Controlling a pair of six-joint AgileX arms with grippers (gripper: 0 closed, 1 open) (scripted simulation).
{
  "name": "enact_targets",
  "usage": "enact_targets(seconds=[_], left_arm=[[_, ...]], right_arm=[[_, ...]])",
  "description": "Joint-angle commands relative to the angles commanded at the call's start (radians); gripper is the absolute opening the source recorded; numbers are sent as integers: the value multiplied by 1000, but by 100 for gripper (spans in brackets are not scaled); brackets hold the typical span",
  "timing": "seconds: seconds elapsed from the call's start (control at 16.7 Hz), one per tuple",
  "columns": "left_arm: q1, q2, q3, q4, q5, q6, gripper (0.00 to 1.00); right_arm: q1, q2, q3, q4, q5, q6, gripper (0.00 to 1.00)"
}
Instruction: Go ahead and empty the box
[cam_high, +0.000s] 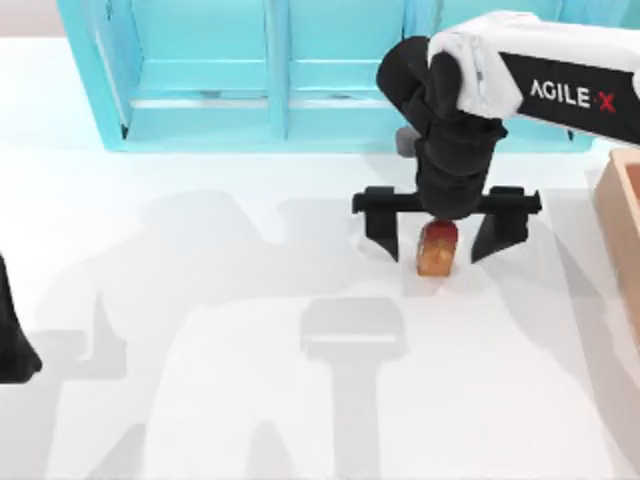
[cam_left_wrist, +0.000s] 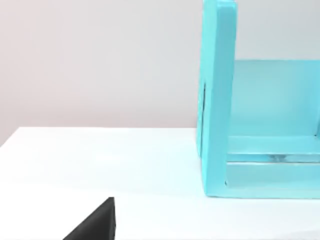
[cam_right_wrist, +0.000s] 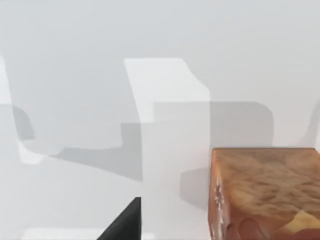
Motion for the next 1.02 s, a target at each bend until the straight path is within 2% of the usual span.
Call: enact_targets(seconds=[0.54,1.02], left_arm=[[0,0,0,0,0,0,100],[0,0,0,0,0,0,100]], right_arm=[[-2,-2,13,-16,0,0,100],[-4,-39,220,-260,0,-2,100]])
